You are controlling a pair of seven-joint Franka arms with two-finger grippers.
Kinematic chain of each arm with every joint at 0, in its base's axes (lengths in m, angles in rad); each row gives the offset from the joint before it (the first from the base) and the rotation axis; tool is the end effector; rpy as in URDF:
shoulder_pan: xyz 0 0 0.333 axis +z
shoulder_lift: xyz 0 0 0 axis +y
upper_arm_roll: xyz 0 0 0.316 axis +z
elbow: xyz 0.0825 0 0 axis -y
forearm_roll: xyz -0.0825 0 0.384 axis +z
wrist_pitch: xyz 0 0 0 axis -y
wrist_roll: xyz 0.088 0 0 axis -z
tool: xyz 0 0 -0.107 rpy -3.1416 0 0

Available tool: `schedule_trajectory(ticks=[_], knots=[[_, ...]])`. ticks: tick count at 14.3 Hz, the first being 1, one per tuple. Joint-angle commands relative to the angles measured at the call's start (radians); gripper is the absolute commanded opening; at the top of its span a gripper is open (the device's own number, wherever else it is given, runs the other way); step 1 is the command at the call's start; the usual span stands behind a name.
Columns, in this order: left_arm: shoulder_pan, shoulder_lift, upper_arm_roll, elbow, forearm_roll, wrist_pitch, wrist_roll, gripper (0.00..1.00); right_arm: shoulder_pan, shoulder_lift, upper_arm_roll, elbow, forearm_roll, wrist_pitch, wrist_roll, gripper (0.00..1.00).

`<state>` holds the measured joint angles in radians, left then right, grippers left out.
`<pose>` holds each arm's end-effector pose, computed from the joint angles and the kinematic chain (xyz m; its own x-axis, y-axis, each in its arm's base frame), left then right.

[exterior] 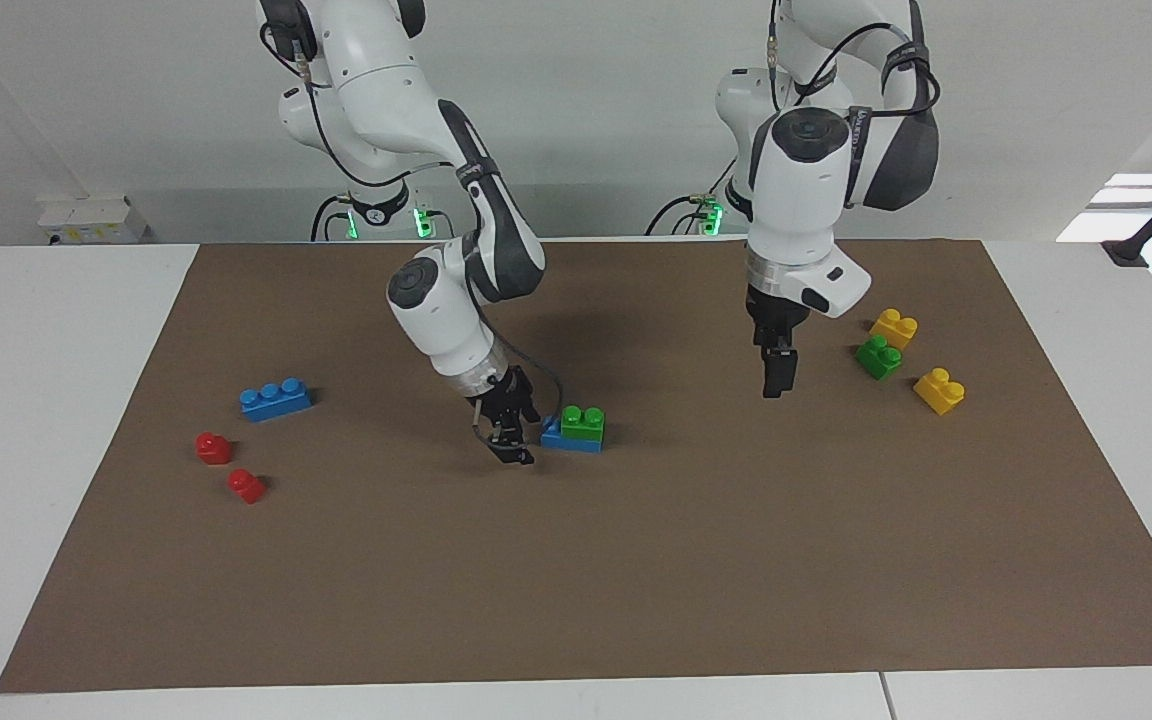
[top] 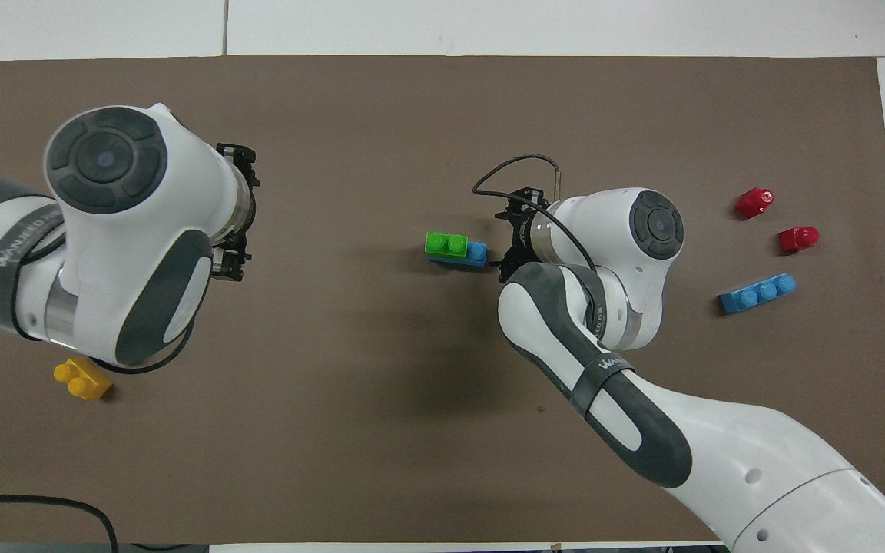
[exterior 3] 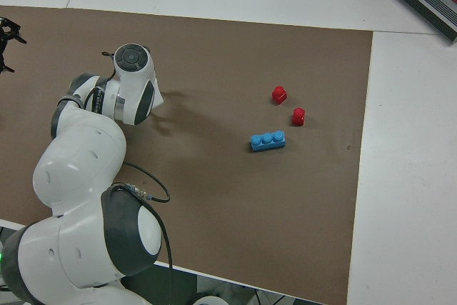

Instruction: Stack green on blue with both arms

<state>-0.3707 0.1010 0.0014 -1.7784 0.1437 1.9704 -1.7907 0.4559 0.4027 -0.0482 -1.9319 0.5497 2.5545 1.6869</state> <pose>0.5651 -0.2089 0.5031 0.1903 0.9751 0.1143 0.9724 -0.2032 0.1148 0.5915 0.2495 0.2991 -0.1019 -0.9215 -0.3749 -0.9844 0.1476 -0.0953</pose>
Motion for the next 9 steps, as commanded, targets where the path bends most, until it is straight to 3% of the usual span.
schedule_trajectory(ticks=[1,4,9], knots=[[0.08,-0.082,-0.006,-0.027,-0.056,-0.059,0.181,1.0,-0.042,-0.045,0.008,-0.001,0.023,-0.068,-0.056,0.92],[0.16,-0.128,-0.008,-0.027,-0.076,-0.106,0.363,1.0,-0.077,-0.096,0.002,0.019,0.007,-0.169,-0.143,1.0],[0.295,-0.176,0.003,-0.012,-0.091,-0.201,0.786,1.0,-0.206,-0.168,-0.001,0.073,-0.037,-0.371,-0.462,1.0]])
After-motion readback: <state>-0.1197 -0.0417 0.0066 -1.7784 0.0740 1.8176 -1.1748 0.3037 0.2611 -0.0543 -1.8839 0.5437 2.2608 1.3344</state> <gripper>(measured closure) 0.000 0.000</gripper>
